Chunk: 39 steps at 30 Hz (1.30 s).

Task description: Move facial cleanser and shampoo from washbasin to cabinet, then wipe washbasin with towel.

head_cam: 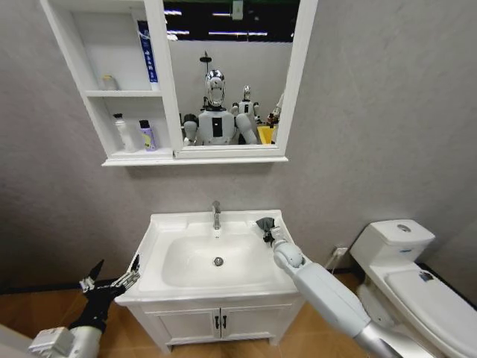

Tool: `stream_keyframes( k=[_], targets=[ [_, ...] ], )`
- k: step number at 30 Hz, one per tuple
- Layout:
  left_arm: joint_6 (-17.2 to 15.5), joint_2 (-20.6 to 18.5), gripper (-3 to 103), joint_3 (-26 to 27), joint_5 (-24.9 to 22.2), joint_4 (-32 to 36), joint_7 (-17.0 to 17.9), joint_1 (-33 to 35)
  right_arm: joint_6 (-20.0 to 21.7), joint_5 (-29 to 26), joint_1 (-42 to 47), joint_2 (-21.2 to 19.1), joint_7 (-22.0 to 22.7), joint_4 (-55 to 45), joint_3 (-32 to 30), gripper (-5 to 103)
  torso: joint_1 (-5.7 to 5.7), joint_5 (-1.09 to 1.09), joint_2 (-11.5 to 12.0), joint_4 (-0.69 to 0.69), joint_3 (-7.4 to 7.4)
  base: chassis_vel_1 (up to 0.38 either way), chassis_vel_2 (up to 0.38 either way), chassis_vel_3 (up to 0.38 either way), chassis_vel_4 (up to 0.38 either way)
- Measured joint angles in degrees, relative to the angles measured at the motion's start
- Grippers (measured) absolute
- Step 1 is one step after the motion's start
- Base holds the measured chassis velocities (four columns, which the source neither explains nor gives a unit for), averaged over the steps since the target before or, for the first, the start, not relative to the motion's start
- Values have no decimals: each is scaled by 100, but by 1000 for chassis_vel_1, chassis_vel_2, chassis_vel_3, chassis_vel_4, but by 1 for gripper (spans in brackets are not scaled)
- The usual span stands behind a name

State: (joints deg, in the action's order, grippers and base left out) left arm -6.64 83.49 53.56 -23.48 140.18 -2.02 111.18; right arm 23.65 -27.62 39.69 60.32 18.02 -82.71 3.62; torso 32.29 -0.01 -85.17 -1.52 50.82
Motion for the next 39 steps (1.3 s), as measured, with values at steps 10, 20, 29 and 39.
stream_keyframes(
  k=[10, 20, 29, 39],
  targets=[
    [0, 0, 100, 0, 0, 0, 0, 0, -451, -82, 19, 85, -702, 579, -472, 2, 0, 2, 0, 0, 0, 0, 0, 0, 0],
    [0, 0, 100, 0, 0, 0, 0, 0, -517, -28, 46, 32, -1059, 711, -585, 38, 0, 2, 0, 1, 0, 0, 0, 0, 0],
    [0, 0, 100, 0, 0, 0, 0, 0, -526, -23, 26, 10, -1064, 713, -555, 65, 0, 1, 0, 1, 0, 0, 0, 0, 0],
    [0, 0, 100, 0, 0, 0, 0, 0, -488, -36, 110, -109, -993, 582, -577, 99, 0, 1, 0, 1, -1, 0, 0, 0, 0]
  ],
)
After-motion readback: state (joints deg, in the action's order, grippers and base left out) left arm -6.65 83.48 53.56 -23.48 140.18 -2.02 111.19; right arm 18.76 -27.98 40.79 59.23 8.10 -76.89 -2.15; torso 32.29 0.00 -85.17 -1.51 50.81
